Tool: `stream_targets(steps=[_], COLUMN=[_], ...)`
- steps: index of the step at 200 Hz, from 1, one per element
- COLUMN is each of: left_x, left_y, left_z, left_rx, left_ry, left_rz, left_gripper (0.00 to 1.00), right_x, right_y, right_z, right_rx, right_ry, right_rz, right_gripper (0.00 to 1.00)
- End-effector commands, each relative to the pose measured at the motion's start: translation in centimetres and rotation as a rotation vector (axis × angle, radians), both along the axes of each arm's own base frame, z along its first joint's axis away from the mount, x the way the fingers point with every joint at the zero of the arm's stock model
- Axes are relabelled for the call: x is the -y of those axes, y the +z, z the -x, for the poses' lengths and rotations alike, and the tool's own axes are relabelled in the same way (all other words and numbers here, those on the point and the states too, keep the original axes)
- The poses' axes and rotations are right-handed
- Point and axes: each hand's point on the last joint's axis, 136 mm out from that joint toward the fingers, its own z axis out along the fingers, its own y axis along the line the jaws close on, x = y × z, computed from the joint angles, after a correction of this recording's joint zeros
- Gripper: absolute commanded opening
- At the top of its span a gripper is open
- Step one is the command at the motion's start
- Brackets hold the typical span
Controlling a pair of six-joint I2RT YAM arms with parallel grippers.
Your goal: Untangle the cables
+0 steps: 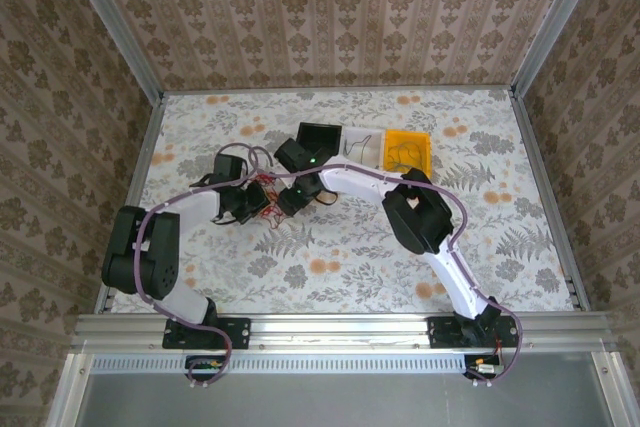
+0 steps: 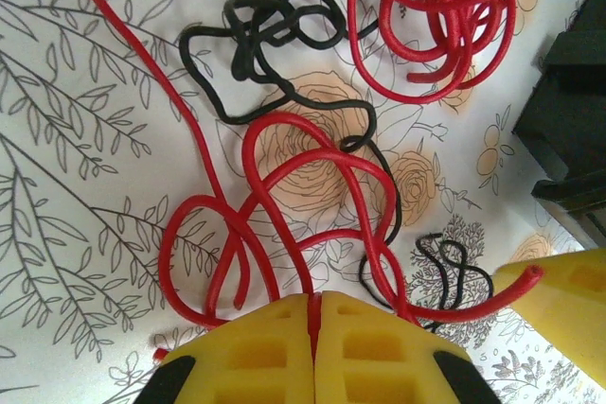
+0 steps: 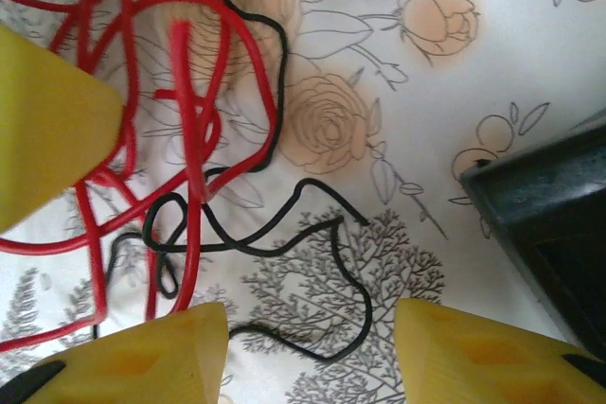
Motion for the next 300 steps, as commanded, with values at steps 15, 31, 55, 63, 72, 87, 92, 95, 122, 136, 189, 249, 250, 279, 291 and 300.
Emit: stream_targets(steps=[15,31,55,63,72,87,92,95,122,136,189,249,250,279,291,300], left_x=[0.1,0.0,-0.4,-0.5,-0.9,-1.3,-1.5,-1.6,-2.3,-2.3,-2.4,-2.1,-2.1,-1.9,-1.8,-1.8], left_y=[-0.3,-0.4,-0.4,-0.5,-0.6,-0.8,-0.9,-1.0,-1.5,-1.8,-2.8,-3.2,-3.2,-3.2,-3.2,-3.2], left_z=[0.3,0.5,0.7,0.8,0.8,0.9,1.0,1.0,1.0,0.9,1.0,0.7,0.7,0.7,0.7,0.7], left_rx=[-0.027,-0.03,-0.027,-0.027,-0.027,-0.033,-0.039,-0.04,-0.056,-0.064,-0.093,-0.102,-0.103,-0.099,-0.101,-0.099], left_ry=[-0.026,-0.018,-0.003,0.004,0.014,0.029,0.036,0.04,0.067,0.064,0.065,0.062,0.062,0.057,0.055,0.052], left_rz=[0.004,0.002,-0.006,-0.012,-0.023,-0.04,-0.046,-0.05,-0.068,-0.072,-0.08,-0.074,-0.074,-0.07,-0.069,-0.068], left_gripper=[0.0,0.0,0.0,0.0,0.0,0.0,0.0,0.0,0.0,0.0,0.0,0.0,0.0,0.0,0.0,0.0], right_x=[1.0,1.3,1.9,2.0,2.0,2.1,1.9,2.0,4.1,6.3,18.1,25.3,25.3,25.2,24.6,24.1], right_y=[-2.5,-2.9,-2.8,-2.1,-1.0,1.3,2.7,3.5,11.2,14.8,26.6,30.3,30.3,28.9,27.9,27.0], right_z=[0.2,0.2,0.3,0.1,0.0,-0.3,-0.6,-0.7,-2.1,-3.1,-5.6,-6.3,-6.3,-7.0,-7.4,-7.8], right_rx=[-0.004,0.005,0.034,0.052,0.074,0.135,0.17,0.187,0.369,0.454,0.719,0.755,0.756,0.727,0.702,0.675], right_ry=[0.004,0.001,-0.003,-0.01,-0.016,-0.027,-0.032,-0.036,-0.126,-0.206,-0.544,-0.693,-0.692,-0.677,-0.661,-0.654], right_rz=[0.09,0.102,0.12,0.112,0.094,0.044,0.014,-0.001,-0.094,-0.128,-0.25,-0.344,-0.342,-0.313,-0.314,-0.31], right_gripper=[0.44,0.28,0.08,0.03,0.0,0.0,0.0,0.0,0.0,0.0,0.0,0.0,0.0,0.0,0.0,0.0])
